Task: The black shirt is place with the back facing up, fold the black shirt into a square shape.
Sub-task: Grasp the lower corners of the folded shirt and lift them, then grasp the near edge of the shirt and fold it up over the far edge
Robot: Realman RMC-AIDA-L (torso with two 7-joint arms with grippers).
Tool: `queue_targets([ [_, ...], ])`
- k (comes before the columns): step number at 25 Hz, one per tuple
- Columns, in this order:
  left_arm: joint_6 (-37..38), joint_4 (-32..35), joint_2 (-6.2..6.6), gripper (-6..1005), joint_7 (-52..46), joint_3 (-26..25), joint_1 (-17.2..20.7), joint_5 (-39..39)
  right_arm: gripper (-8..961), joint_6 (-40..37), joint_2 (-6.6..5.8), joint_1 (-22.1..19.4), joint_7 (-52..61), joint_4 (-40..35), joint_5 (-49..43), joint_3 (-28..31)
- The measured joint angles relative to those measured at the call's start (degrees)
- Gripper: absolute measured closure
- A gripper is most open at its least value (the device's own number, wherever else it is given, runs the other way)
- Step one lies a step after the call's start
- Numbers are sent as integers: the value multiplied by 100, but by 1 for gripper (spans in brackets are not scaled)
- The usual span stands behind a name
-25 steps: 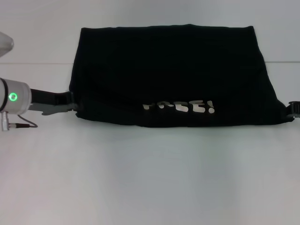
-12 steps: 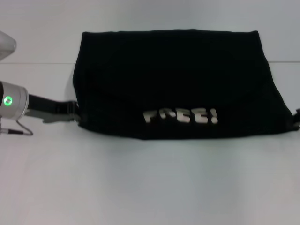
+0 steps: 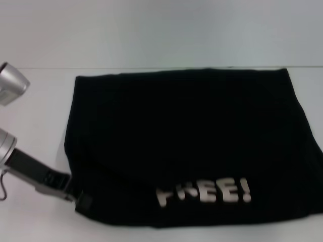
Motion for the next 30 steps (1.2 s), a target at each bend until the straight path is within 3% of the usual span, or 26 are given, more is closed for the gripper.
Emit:
queue_targets([
  [6,580,84,-44,997,102,256,82,197,913,-799,35,-250,-190,-147,6,230],
  [12,961,71,-55,997,393,165,103,230,913,-1042,38,-343,-491,-141,26,457],
  [15,1094,122,33,997,513,-205,80,-24,913,-1084,-8,-329,-645,-146,306,699],
  [18,1083,130,197,998,512,-647,1,-147,913,-1050,-183,-277,-773,-158,750,1126],
  [23,532,57,430,997,176,-1375,-262,-190,913,-350,-422,-92,-904,-85,915,1869],
  [27,-240,27,479,998,-274,-1456,-366,-350,914,402,-410,67,-862,-24,1020,2157],
  [30,-936,-84,432,998,-513,-1316,-449,-455,914,1074,-330,206,-828,189,1132,2154],
])
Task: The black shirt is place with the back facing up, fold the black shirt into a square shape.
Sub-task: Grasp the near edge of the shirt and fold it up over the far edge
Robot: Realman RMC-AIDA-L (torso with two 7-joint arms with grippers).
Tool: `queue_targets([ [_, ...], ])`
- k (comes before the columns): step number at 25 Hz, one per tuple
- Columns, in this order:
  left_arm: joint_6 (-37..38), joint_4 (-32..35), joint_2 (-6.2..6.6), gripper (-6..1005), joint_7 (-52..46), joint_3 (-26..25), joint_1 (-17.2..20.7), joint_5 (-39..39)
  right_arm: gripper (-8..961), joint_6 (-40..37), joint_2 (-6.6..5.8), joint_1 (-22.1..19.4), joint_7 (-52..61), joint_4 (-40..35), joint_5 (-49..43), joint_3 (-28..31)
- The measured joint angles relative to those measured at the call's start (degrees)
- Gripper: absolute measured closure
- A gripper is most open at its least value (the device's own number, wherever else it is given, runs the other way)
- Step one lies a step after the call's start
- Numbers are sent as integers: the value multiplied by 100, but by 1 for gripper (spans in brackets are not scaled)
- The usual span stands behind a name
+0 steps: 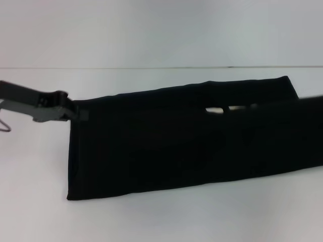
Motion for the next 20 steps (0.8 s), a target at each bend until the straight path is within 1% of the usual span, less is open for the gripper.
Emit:
queue_targets([
  [3,-750,-161,-120,998,-159,322,-39,-4,913,795,130,169,18,386,-37,-142],
  [4,-1302,-239,-219,998,-292,640,-37,-3,913,1342,220,246,48,631,-113,-362],
  [5,-1302,-239,-219,998,-292,640,-37,-3,913,1342,220,246,48,631,-113,-362],
  [7,-1591,-296,-259,998,-349,830,-31,-22,913,1664,284,306,92,742,-146,-527],
  [10,-1714,-283,-264,997,-371,857,-56,-122,913,1751,322,401,169,719,-125,-596],
  [14,-1773,-48,-212,997,-538,850,-78,-360,913,1757,325,481,343,473,19,-570],
  [16,-1963,-24,-208,997,-611,892,-109,-383,913,2006,343,527,419,484,48,-629],
  [17,-2094,-46,-213,997,-636,937,-127,-379,913,2258,364,556,428,570,47,-709],
  [18,-2235,-91,-227,997,-657,996,-140,-368,914,2485,394,585,430,667,39,-799],
  [20,-2682,-246,-263,997,-748,1209,-142,-340,914,3149,499,650,436,977,32,-999],
])
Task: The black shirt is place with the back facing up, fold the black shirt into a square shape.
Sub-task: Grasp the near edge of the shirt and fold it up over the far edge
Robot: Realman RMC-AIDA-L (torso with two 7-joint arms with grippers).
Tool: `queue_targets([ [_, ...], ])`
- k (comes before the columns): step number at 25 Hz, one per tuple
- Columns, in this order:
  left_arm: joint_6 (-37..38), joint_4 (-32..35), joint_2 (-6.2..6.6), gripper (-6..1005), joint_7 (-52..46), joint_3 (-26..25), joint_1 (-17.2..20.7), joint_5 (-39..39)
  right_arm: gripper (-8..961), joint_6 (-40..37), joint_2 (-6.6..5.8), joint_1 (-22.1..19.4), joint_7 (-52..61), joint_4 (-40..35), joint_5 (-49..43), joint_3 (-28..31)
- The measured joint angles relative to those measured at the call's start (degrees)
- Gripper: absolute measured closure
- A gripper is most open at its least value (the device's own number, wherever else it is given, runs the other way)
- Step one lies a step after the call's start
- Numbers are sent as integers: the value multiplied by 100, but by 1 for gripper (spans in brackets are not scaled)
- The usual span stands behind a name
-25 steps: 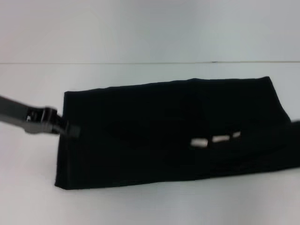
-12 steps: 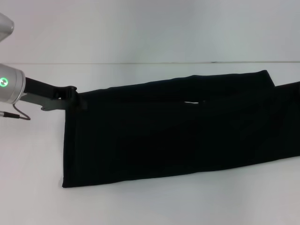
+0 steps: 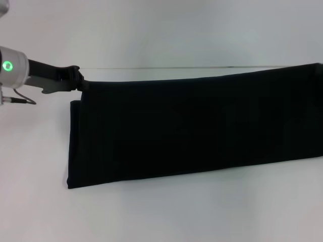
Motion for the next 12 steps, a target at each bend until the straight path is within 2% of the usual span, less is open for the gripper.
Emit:
queue_targets([
  [3,-583,-211,-53,997,-142,297,36,19,914,991,165,131,-32,483,-6,-192],
  [6,-947,-258,-108,998,-207,468,74,32,914,1777,257,275,-38,861,-50,-559],
  [12,-1219,-230,-125,998,-277,497,101,34,913,2220,308,422,12,890,-45,-827],
])
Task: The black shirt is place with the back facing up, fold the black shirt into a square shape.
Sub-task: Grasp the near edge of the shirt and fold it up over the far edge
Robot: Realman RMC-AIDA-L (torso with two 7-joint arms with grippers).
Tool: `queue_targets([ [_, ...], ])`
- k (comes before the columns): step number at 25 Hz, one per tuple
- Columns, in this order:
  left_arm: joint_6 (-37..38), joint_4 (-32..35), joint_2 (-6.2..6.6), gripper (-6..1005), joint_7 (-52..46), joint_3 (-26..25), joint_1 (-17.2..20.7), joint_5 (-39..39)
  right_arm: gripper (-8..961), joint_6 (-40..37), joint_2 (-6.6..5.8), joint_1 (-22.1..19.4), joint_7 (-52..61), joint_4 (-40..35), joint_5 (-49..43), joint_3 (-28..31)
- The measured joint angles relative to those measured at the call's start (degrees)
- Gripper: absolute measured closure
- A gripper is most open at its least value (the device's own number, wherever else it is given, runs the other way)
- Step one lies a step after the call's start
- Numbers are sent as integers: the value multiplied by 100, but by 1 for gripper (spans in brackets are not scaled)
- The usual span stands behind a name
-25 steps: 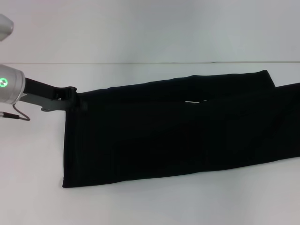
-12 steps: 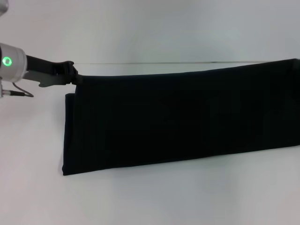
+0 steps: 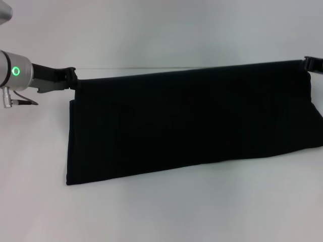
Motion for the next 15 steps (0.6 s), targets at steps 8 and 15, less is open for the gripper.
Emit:
queue_targets([
  [8,-492,-206,-7,997,-12,247,-20,0,913,881,85,212,-61,448,-19,-226],
  [15,-708,-261,-63,997,28,303,-10,0,914,1244,111,233,-62,632,-21,-408],
])
